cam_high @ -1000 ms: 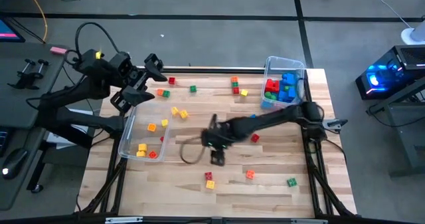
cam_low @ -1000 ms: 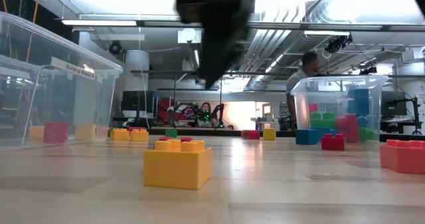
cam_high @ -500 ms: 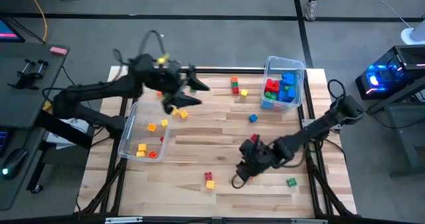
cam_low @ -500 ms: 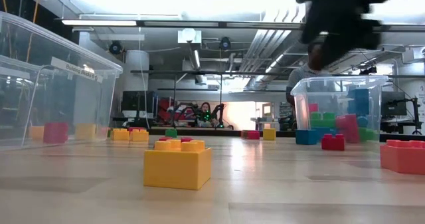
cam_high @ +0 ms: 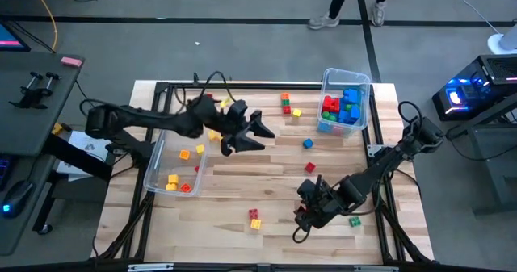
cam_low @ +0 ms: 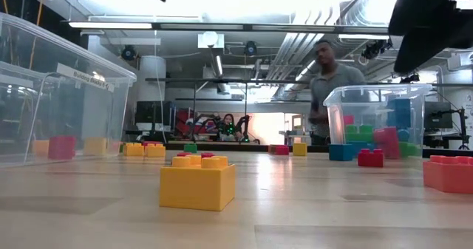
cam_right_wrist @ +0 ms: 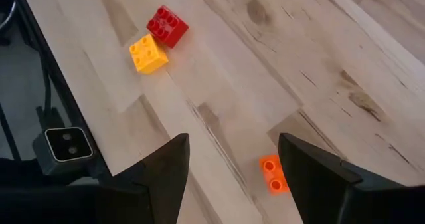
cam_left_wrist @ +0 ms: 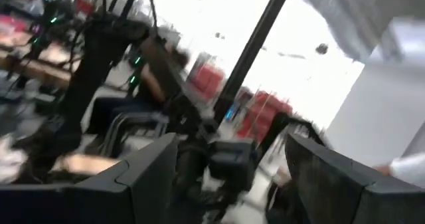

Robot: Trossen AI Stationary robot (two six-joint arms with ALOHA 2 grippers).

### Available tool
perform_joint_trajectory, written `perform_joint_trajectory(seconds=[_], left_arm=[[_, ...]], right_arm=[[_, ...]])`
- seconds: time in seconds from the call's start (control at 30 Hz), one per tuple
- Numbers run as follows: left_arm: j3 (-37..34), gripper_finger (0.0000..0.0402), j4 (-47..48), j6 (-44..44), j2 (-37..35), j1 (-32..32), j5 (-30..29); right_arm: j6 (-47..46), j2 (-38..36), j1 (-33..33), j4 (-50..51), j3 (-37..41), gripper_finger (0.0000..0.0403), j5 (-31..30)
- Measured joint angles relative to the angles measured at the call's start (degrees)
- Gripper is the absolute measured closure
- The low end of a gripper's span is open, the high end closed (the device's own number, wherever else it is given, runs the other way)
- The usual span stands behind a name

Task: Sort blocks by size
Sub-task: Put the small orange game piece into the left transparent bin

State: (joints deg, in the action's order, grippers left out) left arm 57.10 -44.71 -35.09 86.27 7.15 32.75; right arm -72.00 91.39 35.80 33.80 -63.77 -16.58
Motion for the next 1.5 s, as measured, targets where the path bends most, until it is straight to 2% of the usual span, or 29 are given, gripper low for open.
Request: perform_joint_trajectory(seconds=[0.1,0.27,0.5,0.73,0.87,1.07,1.2,1.37,1.5], left_arm=[[-2.9,0.0135,-8.11,-4.92,1.63,-0.71,-2.65],[-4.26,0.0135,-6.41,-4.98,2.05,-0.02,-4.84],[-4.26,0.0135,-4.93,4.04,1.72,1.23,-4.85],[-4.24,0.0135,-3.9,9.43,0.8,1.47,-4.89],[-4.2,0.0135,4.76,17.81,-0.8,1.26,-5.33],[-1.89,0.0135,35.26,35.1,-10.62,1.31,-15.49],[-2.29,0.0135,47.09,38.68,-17.18,1.91,-15.75],[-7.41,0.0135,44.14,34.34,-24.09,2.66,-7.84],[-13.6,0.0135,36.92,28.61,-28.13,2.69,-7.51]], right_arm=[[1.01,0.0,-0.42,0.5,0.0,0.0176,0.0],[1.42,0.02,-2.14,0.63,0.0,0.0176,0.02],[1.49,0.04,-4.07,-3.6,0.0,0.0176,0.52],[-0.04,0.07,-4.27,-5.73,0.0,0.0176,0.61],[-0.03,0.07,-4.29,-6.54,0.0,0.0176,0.78],[-0.03,0.13,-6.27,-8.65,-0.02,0.0176,7.63],[1.48,0.5,-7.89,-10.4,-0.02,0.0176,7.73],[3.74,1.73,-10.26,-12.32,-0.02,0.0176,8.38],[6.45,2.58,-11.92,-11.22,-0.54,0.0176,11.82]])
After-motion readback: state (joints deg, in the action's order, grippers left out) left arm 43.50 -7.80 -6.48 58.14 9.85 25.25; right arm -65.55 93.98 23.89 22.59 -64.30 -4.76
